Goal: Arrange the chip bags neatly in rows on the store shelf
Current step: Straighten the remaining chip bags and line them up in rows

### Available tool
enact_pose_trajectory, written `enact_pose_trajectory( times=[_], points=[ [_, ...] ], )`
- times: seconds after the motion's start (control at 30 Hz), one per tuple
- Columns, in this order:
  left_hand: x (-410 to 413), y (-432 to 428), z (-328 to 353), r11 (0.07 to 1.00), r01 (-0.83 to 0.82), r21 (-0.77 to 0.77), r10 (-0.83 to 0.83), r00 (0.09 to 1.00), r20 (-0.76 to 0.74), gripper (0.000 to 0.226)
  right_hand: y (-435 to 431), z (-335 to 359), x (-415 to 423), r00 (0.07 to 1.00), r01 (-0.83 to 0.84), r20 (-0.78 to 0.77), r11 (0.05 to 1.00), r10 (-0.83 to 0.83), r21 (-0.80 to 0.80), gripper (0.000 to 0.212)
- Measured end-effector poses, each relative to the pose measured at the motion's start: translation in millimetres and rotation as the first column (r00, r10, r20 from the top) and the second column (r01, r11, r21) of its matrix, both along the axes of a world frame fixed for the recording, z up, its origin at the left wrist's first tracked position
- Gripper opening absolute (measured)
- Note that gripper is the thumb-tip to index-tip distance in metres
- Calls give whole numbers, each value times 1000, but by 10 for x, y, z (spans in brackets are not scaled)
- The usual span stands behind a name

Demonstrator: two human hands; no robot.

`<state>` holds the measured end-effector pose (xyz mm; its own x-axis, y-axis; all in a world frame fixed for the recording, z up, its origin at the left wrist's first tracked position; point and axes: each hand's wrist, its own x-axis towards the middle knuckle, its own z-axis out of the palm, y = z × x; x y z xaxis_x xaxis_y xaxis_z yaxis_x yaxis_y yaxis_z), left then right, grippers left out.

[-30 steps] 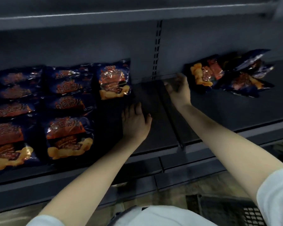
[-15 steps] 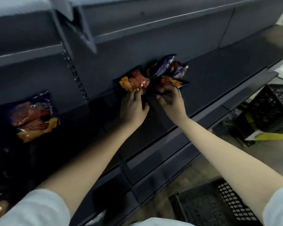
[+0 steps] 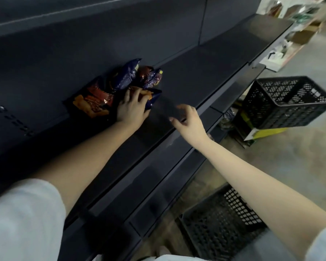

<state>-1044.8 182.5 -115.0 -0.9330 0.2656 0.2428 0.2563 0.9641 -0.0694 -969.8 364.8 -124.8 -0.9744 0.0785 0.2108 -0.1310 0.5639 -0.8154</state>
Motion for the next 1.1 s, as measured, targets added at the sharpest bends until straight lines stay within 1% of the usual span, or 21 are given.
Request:
enact_pose_trajectory(
  times=[0.07,0.2,0.27,0.33,0.4,0.47,0.53,0.57,0.6,0.63,0.67,0.7,0.73,0.8,0.83,0.93,1.0,1.03,1.1],
  points=[
    [5,12,3,1000,-2,30,2,1000,-12,48,29,-14,28,1000,-16,3,1000,16,-3,44],
    [77,-39,52,987,46,152,-35,997,-74,45,33,2,29,999,-41,4,999,41,-10,46],
    [155,-85,96,963,75,258,-39,990,-139,44,-1,29,9,998,-55,-4,998,55,-23,49],
    [279,-132,215,899,128,419,-35,974,-224,44,-68,76,-16,998,-58,-7,997,58,-58,49],
    [417,-204,381,773,156,615,-1,970,-244,36,-156,119,-47,999,-37,-32,993,34,-114,44],
    [557,-330,518,615,140,776,-24,987,-159,27,-259,171,-72,998,-25,-68,975,10,-221,37],
    [729,-486,629,434,31,900,-56,998,-7,20,-389,247,-94,999,-41,-43,942,28,-332,36],
    [826,-559,667,336,-38,941,-49,997,58,16,-472,281,-109,997,-73,-9,923,75,-379,39],
    [926,-629,696,237,-106,966,-22,993,115,13,-565,301,-133,987,-127,35,892,157,-434,43],
    [1025,-703,723,132,-161,978,16,987,161,11,-676,327,-143,961,-190,80,841,265,-507,49],
    [1140,-783,759,49,-192,980,61,980,188,15,-802,344,-152,920,-239,122,779,373,-580,57],
    [1248,-894,777,-9,-200,980,109,974,200,20,-934,343,-153,869,-274,154,717,470,-641,62],
    [1367,-1014,790,-42,-204,978,150,967,208,24,-1070,349,-132,818,-301,168,659,550,-689,62],
    [1628,-1328,773,-72,-207,976,230,948,218,24,-1361,356,-52,732,-339,177,577,658,-743,52],
    [1771,-1497,738,-85,-215,973,272,934,231,23,-1503,354,-4,696,-362,183,559,694,-746,50],
    [2223,-1859,651,-91,-242,966,374,890,259,27,-1948,339,207,555,-516,204,526,807,-676,43],
    [2489,-2001,604,-72,-300,951,429,851,301,30,-2255,344,387,474,-579,204,477,857,-661,43],
    [2608,-2068,583,-69,-344,937,458,823,336,37,-2407,345,485,443,-594,189,445,876,-670,41],
    [2831,-2175,576,-82,-392,916,512,772,376,48,-2668,366,679,388,-649,141,379,911,-660,29]
  ],
)
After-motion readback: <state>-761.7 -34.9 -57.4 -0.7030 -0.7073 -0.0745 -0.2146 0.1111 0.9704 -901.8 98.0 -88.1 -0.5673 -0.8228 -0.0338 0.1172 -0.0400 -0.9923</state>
